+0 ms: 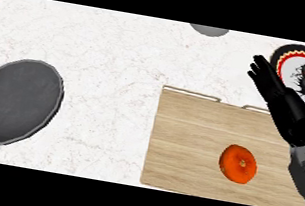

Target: Pick the squash from the tray and place it in the plate

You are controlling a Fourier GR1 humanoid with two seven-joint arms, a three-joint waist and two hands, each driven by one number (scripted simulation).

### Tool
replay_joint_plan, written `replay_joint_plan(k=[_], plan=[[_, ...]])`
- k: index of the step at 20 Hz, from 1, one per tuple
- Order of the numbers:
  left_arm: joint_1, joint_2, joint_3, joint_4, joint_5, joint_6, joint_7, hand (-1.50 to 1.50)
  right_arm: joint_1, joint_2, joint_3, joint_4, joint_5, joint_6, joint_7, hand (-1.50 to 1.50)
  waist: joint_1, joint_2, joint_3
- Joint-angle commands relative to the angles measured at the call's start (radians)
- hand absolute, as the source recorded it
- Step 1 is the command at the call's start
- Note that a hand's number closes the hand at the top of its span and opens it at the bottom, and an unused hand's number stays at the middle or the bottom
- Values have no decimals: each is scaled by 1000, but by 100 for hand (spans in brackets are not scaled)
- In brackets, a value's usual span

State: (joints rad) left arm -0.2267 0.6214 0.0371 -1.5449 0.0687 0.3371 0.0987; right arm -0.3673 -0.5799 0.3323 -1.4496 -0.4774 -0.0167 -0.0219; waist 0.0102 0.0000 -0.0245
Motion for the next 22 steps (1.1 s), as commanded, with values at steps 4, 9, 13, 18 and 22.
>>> replay_joint_plan(k=[4,9,13,18,22], plan=[[47,-117,-68,48,101,-105,32,0,21,-35,-90,6,-131,216,-74,150,-16,4,25],[100,-214,-118,85,160,-121,72,0,100,-118,-175,68,113,-15,-232,-150,-70,4,27],[95,-246,-151,119,142,-146,29,0,314,-33,-190,136,30,184,-547,-150,-42,4,27],[8,-276,-140,188,127,-142,58,0,360,-123,-115,124,269,205,-653,-150,-30,1,25],[100,-273,-135,152,126,-192,-2,0,369,-191,-150,151,325,255,-669,-150,-14,0,25]])
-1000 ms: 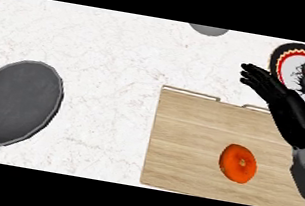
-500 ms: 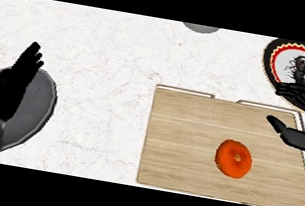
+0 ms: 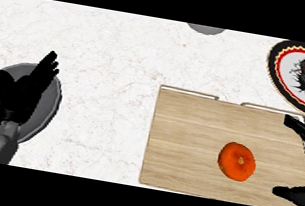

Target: Pick the squash from the tray and place it in the plate

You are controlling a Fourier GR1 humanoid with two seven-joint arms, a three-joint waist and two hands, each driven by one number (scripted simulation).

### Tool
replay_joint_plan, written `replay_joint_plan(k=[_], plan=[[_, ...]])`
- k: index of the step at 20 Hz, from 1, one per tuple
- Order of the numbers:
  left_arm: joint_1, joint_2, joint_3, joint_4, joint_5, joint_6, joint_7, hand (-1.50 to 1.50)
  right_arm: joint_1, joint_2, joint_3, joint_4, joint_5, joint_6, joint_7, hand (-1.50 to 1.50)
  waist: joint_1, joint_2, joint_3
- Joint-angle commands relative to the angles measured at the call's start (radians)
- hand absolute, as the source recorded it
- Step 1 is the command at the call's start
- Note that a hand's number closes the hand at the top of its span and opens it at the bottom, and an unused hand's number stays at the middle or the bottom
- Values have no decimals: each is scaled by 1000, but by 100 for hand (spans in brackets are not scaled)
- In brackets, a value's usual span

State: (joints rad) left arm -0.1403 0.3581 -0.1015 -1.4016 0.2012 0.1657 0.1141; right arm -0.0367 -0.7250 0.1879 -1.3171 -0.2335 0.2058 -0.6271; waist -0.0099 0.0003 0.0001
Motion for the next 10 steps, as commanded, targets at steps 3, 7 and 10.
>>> replay_joint_plan(k=[3,7,10], plan=[[-25,-36,-5,16,-36,4,13,0,41,-75,-27,-156,79,-6,126,-150,-1,-3,-1],[-26,-17,29,-18,-14,-35,59,0,21,-65,-16,-255,116,17,253,-150,6,-2,-1],[50,-35,4,-108,-33,-10,64,0,22,-73,32,-249,181,48,303,-150,16,-2,0]])
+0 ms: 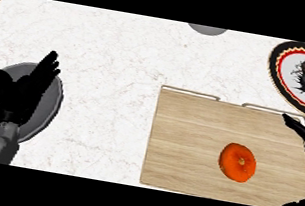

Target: Pick the squash from the tray and place it in the plate

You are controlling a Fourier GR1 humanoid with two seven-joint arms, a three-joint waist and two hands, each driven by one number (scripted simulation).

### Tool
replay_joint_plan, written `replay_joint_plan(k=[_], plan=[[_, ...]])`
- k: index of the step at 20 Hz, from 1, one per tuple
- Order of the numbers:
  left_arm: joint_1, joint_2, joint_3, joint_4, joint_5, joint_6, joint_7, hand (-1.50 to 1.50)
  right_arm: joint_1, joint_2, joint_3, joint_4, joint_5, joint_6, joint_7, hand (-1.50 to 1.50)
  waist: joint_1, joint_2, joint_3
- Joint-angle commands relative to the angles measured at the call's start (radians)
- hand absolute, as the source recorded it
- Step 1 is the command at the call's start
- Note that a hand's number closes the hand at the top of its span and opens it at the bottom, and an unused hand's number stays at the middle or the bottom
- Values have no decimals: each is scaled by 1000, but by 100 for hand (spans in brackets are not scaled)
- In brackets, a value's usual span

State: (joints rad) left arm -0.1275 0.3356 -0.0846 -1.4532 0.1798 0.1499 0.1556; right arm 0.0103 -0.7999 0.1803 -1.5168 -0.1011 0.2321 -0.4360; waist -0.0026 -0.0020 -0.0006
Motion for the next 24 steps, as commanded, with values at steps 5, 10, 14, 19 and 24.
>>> replay_joint_plan(k=[5,10,14,19,24], plan=[[50,-29,4,-28,-16,-19,-16,0,-11,-35,28,-105,146,50,172,-150,6,1,0],[-36,-12,59,83,-14,-53,-29,0,-63,-11,73,-128,269,60,295,-150,2,2,0],[-62,-64,21,61,-65,-16,-9,0,-132,44,117,-107,345,112,372,-150,6,3,0],[-50,-42,82,66,-46,-67,6,0,-39,68,91,-195,397,174,406,-150,-2,1,0],[-89,-74,88,135,-81,-73,-27,0,-217,184,92,-54,463,253,462,-150,5,3,0]])
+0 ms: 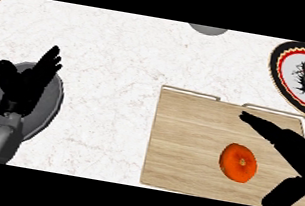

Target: Pick the squash from the tray and place it in the plate

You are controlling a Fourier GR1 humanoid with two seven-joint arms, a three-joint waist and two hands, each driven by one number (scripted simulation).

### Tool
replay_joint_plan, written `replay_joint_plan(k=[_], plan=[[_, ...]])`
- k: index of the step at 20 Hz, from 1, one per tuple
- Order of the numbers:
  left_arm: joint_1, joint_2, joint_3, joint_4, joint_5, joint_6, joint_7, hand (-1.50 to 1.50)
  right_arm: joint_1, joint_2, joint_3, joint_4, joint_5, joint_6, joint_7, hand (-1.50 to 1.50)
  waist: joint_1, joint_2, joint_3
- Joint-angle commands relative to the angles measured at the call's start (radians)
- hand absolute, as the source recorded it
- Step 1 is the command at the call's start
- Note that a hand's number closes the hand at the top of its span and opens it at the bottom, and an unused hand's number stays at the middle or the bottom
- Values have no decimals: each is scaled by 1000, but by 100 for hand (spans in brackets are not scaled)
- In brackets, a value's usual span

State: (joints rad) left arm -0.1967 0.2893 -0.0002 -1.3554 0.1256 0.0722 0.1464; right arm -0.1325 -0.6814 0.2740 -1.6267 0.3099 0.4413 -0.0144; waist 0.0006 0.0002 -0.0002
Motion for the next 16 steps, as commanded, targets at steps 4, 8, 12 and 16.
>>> replay_joint_plan(k=[4,8,12,16], plan=[[10,-47,-10,-6,-57,4,-11,0,-13,138,31,38,164,-1,55,-150,0,0,0],[56,-1,47,-119,-23,-47,67,0,-16,163,1,81,235,19,-8,-150,3,-1,0],[-20,-55,40,10,-67,-24,-6,0,-38,232,42,72,296,46,56,-150,-1,0,0],[18,-50,49,-109,-69,-9,61,0,-35,224,38,60,307,115,13,150,1,-1,0]])
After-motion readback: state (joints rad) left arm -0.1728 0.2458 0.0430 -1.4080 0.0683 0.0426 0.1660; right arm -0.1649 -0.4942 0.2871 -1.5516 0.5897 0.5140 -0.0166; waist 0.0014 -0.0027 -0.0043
